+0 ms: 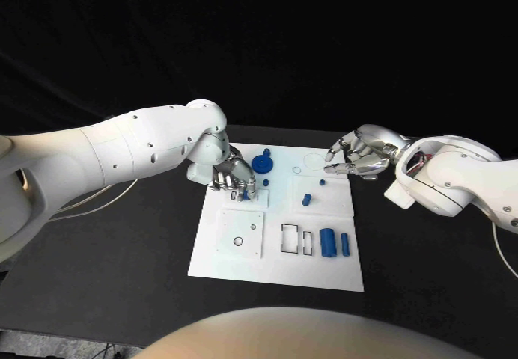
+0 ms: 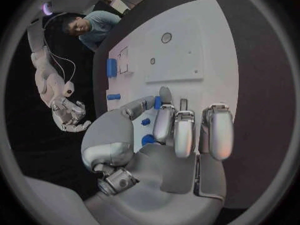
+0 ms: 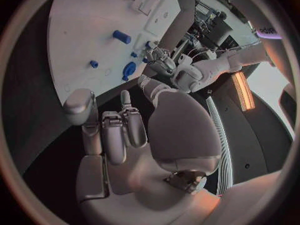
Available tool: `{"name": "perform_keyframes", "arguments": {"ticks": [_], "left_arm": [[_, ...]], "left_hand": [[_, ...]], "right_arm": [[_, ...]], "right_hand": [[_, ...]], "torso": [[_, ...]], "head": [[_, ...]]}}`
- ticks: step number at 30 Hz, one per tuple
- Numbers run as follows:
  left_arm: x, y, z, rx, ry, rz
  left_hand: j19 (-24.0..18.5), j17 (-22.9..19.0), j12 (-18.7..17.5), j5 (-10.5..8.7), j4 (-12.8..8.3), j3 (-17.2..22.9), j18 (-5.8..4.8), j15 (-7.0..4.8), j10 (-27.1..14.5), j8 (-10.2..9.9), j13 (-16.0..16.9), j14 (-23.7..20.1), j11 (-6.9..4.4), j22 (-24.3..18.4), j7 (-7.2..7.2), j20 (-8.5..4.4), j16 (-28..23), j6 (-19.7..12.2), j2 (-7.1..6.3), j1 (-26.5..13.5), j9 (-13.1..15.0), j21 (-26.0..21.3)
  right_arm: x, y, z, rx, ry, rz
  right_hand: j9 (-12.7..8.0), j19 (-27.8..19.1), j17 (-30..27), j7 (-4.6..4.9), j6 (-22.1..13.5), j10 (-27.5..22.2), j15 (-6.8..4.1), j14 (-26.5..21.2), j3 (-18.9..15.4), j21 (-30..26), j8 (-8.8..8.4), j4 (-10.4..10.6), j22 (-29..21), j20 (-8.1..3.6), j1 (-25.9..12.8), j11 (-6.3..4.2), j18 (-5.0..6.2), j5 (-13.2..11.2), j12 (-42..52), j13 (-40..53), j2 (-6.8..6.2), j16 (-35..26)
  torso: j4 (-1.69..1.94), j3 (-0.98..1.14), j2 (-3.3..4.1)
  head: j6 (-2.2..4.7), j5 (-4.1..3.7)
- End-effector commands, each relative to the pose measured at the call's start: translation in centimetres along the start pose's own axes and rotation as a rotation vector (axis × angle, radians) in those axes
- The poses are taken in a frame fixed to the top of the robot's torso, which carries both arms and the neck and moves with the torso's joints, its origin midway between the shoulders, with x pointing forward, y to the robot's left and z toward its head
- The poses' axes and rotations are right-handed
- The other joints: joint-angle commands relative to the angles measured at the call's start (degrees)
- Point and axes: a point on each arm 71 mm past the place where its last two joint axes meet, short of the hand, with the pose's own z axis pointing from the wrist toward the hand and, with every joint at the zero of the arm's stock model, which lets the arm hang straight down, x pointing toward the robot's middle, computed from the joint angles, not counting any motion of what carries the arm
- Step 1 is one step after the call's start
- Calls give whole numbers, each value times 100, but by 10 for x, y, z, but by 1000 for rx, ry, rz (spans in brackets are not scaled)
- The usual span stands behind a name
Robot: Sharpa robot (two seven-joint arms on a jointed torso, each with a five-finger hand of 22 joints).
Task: Assemble the parts on the task board
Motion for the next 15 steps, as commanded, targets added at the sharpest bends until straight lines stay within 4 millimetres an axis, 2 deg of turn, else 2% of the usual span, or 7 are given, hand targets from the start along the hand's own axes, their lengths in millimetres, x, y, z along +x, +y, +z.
{"name": "perform_keyframes", "arguments": {"ticks": [1,4,10,15], "left_arm": [[2,-3,1,10,5,1],[2,-3,1,9,5,1],[2,-1,1,9,9,3],[2,0,0,7,9,1]], "left_hand": [[139,1509,-37,-74,19,-75,-69,-36,-5,-49,-9,596,-32,1000,-9,-14,21,20,-68,-4,22,-30],[134,1509,-47,-270,102,-189,-66,-38,-10,-105,-17,596,-34,995,-12,-16,21,47,-118,-21,68,-46],[127,1509,-66,-427,196,-333,-62,-37,-21,-161,-36,596,-33,989,-12,-17,21,82,-192,-41,120,-65],[127,1509,-69,-514,241,-378,-62,-37,-23,-185,-37,596,-32,990,-11,-17,21,97,-202,-39,143,-69]], "right_arm": [[1,1,0,-11,8,-10],[1,1,0,-10,7,-10],[1,1,0,-11,5,-18],[1,1,0,-12,3,-23]], "right_hand": [[8,-42,1469,2,-49,-56,-22,587,6,-27,23,17,-5,2,4,2,74,38,-31,393,-37,8],[9,-48,1464,3,-53,-59,-21,586,4,-41,22,17,-15,2,3,2,77,37,-34,390,-42,6],[9,-48,1454,3,-56,-63,-21,583,4,-44,22,17,-16,2,3,2,77,36,-39,384,-45,3],[10,-51,1444,3,-61,-64,-21,581,4,-52,21,14,-21,2,8,2,78,33,-40,383,-49,-1]], "torso": [[0,1,0],[-1,1,0],[-2,-1,2],[-1,0,0]], "head": [[0,0],[0,1],[0,0],[0,-1]]}}
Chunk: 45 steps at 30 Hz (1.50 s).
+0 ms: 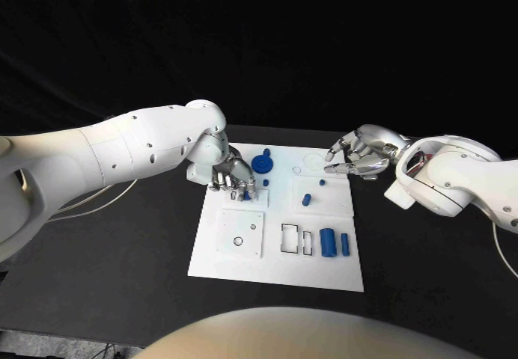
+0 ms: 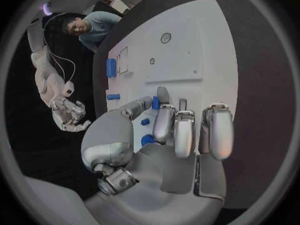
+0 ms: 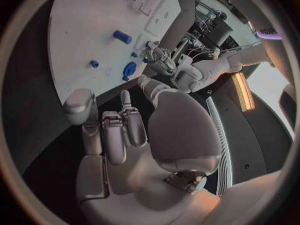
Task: Assemble the parts on the task board
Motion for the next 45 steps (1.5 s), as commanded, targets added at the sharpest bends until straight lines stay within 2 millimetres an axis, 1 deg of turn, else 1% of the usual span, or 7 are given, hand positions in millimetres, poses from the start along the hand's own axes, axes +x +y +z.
{"name": "perform_keyframes", "arguments": {"ticks": [1,7,10,19,26,37,45], "left_arm": [[1,-1,0,7,9,2],[1,2,0,5,10,1],[1,3,0,4,12,2],[1,6,-1,0,12,4],[1,8,-2,0,11,6],[2,6,-2,10,12,-3],[-2,11,-13,35,-38,-33]], "left_hand": [[127,1509,-19,-41,10,-39,-62,-37,-23,-32,-6,596,-32,990,26,-17,21,12,-46,6,14,-26],[127,1509,-21,-178,84,-108,-61,-38,-23,-53,-5,596,-34,992,25,-17,21,46,-61,3,62,-32],[129,1509,-20,-258,128,-147,-61,-38,-22,-69,-2,596,-34,994,25,-18,21,59,-77,-5,89,-33],[125,1509,-31,-498,225,-250,-59,-38,-26,-94,-13,596,-35,992,22,-17,21,104,-144,-18,173,-49],[127,1509,-41,-1213,469,-482,-58,-32,-26,-175,-17,596,-28,1000,30,-13,21,144,-250,-69,311,-66],[121,1509,-48,-1257,551,-618,-55,-34,-30,-196,-24,596,-29,997,29,-15,21,156,-353,-112,351,-80],[94,1509,-94,-1246,545,-599,-42,-42,-61,-250,-78,596,-33,971,31,-21,21,75,-295,20,378,-128]], "right_arm": [[1,1,0,-11,4,-19],[1,0,0,-10,4,-19],[1,0,-1,-9,4,-20],[1,-1,-1,-7,3,-19],[1,-2,-1,-5,0,-18],[1,-2,0,-5,1,-18],[1,-4,0,-2,-2,-16]], "right_hand": [[6,-51,1444,3,-61,-23,-21,581,4,-30,21,14,-11,2,8,2,78,33,-40,383,-49,-1],[7,-52,1445,3,-64,-24,-21,581,8,-33,22,13,-12,2,13,2,79,31,-42,382,-49,-1],[19,-49,1449,8,-80,-30,-22,582,73,-46,31,-9,-9,0,63,4,78,255,-48,377,-44,0],[21,-52,1444,10,-82,-32,-21,581,69,-58,33,-2,-15,1,49,5,80,259,-51,374,-58,-2],[22,-73,1400,11,-84,-104,-20,570,66,-109,34,4,-52,1,38,7,90,251,-130,278,-65,-18],[24,-79,1383,11,-85,-120,-19,565,67,-126,36,9,-64,1,31,7,94,246,-148,257,-67,-24],[24,-79,1383,11,-85,-120,-19,565,67,-126,36,9,-64,1,31,7,94,246,-148,257,-67,-24]], "torso": [[0,0,-2],[2,-1,0],[1,-1,0],[6,-2,-1],[2,-1,-2],[2,0,-2],[15,-2,-13]], "head": [[0,-2],[0,-3],[0,-3],[0,-4],[0,6],[0,15],[0,9]]}}
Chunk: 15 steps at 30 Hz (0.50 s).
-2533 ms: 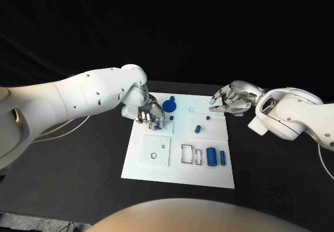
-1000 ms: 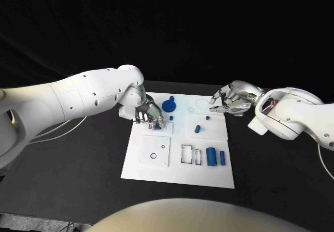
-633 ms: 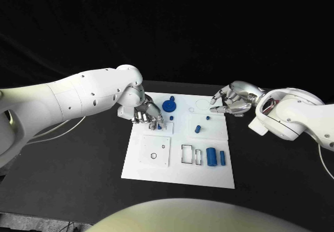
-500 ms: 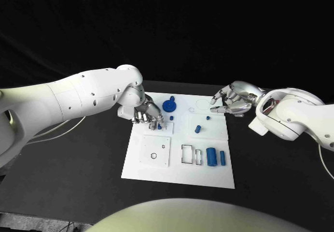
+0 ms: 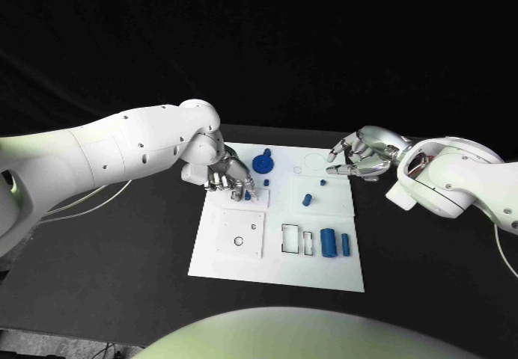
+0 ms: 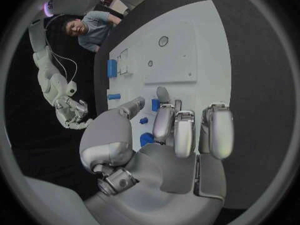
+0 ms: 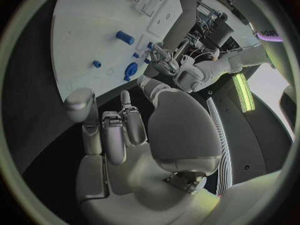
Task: Assemble the parts on the task board
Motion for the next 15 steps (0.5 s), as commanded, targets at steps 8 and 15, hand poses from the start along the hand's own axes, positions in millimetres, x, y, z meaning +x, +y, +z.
{"name": "perform_keyframes", "arguments": {"ticks": [8,15], "left_arm": [[-9,3,-30,70,-84,-47],[-12,6,-48,116,-153,-88]], "left_hand": [[-148,1509,-754,18,-110,155,52,72,-640,-754,-892,596,170,730,243,60,21,-883,122,535,-325,-451],[-277,1349,-2464,88,-321,369,104,223,-2187,-1203,-2803,532,368,617,490,209,-94,-1312,170,1052,-814,-701]], "right_arm": [[0,-3,1,-6,-8,-4],[-2,-5,2,-14,-31,9]], "right_hand": [[6,-45,1365,-2,-31,-56,-19,562,21,-42,38,13,-25,2,-1,7,97,2,-58,235,-36,-30],[48,-396,722,-16,-61,-571,-41,379,155,-863,75,9,-587,-9,6,-13,242,14,-775,-543,-77,-327]], "torso": [[32,-3,-40],[34,-10,-55]], "head": [[0,-15],[0,0]]}}
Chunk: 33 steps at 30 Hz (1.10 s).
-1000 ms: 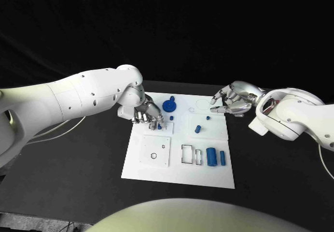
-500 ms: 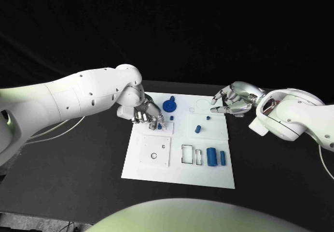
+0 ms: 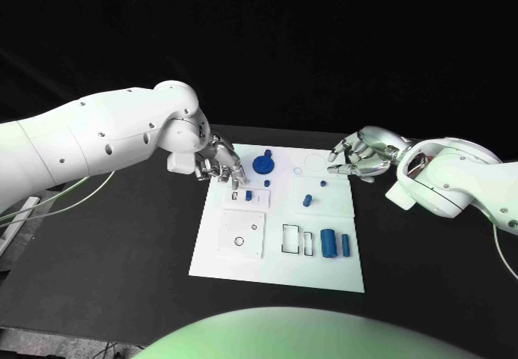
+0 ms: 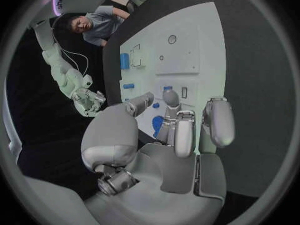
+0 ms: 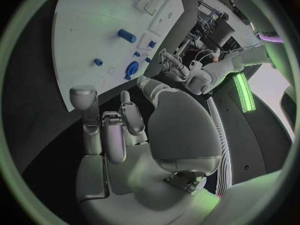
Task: Assemble the parts on the task board
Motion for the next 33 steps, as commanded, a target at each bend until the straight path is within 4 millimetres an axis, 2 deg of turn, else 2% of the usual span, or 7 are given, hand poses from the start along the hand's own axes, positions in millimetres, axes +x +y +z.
{"name": "perform_keyframes", "arguments": {"ticks": [1,5,9,19,25,30,33], "left_arm": [[-4,-2,-5,40,-77,-52],[-12,2,-10,47,-178,-66],[-19,4,-12,48,-291,-58],[-28,2,-3,5,-467,45],[-30,7,2,-43,-498,89],[-33,10,3,-69,-515,120],[-32,11,5,-73,-509,134]], "left_hand": [[-40,1214,-503,37,-54,78,113,68,-520,-42,-457,476,71,595,69,40,-158,-115,5,174,-101,-66],[-120,824,-792,-54,-75,151,145,121,-755,8,-721,293,135,516,124,98,-477,-196,-16,318,-176,-224],[-156,764,-818,-61,19,117,162,125,-733,41,-783,266,140,477,128,108,-531,-185,-60,263,-198,-298],[-288,582,-731,-63,350,42,227,49,-586,512,-911,191,38,303,-9,58,-709,172,-252,248,-108,-619],[-143,1021,-201,-63,738,-31,186,-76,-451,1413,-752,405,-108,403,-173,-71,-335,130,-364,327,377,-482],[-77,1210,-80,-63,894,-43,161,-76,-507,1463,-718,482,-100,470,-153,-79,-178,-48,-398,328,378,-384],[-85,1193,-22,-63,983,-28,163,-49,-551,1307,-711,473,-66,466,-103,-66,-190,-224,-424,362,242,-409]], "right_arm": [[-2,0,1,-25,-25,9],[-4,0,1,-39,-50,29],[-7,-1,2,-57,-74,60],[-11,-1,2,-103,-110,134],[-12,-1,1,-108,-125,147],[-13,-1,1,-108,-133,150],[-13,-1,1,-108,-135,151]], "right_hand": [[22,-176,528,0,-41,-133,-48,323,71,-444,44,-4,-305,-8,-14,-2,103,16,-228,-231,-74,-176],[58,-702,-862,6,-41,-1153,-49,-167,274,-1643,82,-26,-1127,-2,-35,-10,251,8,-1839,-1865,-127,-1146],[89,-998,-3343,73,-39,-1659,55,-1262,594,-2511,117,-81,-1758,109,-69,87,243,-88,-3444,-3280,-216,-3643],[-136,-1320,-3536,257,76,-1733,339,-1721,859,-3666,-47,-349,-2737,391,-122,339,225,-35,-5083,-4788,-243,-5504],[-193,-1353,-3478,306,-1,-1747,393,-1789,809,-3827,-118,-404,-2895,458,-164,397,234,-31,-5245,-5006,-256,-5716],[-201,-1351,-3468,313,-17,-1749,400,-1792,796,-3848,-128,-415,-2919,466,-167,404,235,-36,-5260,-5035,-262,-5745],[-209,-1352,-3458,320,-33,-1757,408,-1798,783,-3871,-139,-421,-2943,474,-176,413,236,-37,-5280,-5065,-263,-5778]], "torso": [[4,0,-8],[12,-1,-7],[13,-8,-3],[-12,-4,14],[-7,-1,17],[0,0,12],[4,-2,11]], "head": [[0,13],[0,-3],[8,-14],[87,21],[89,6],[74,4],[73,-6]]}}
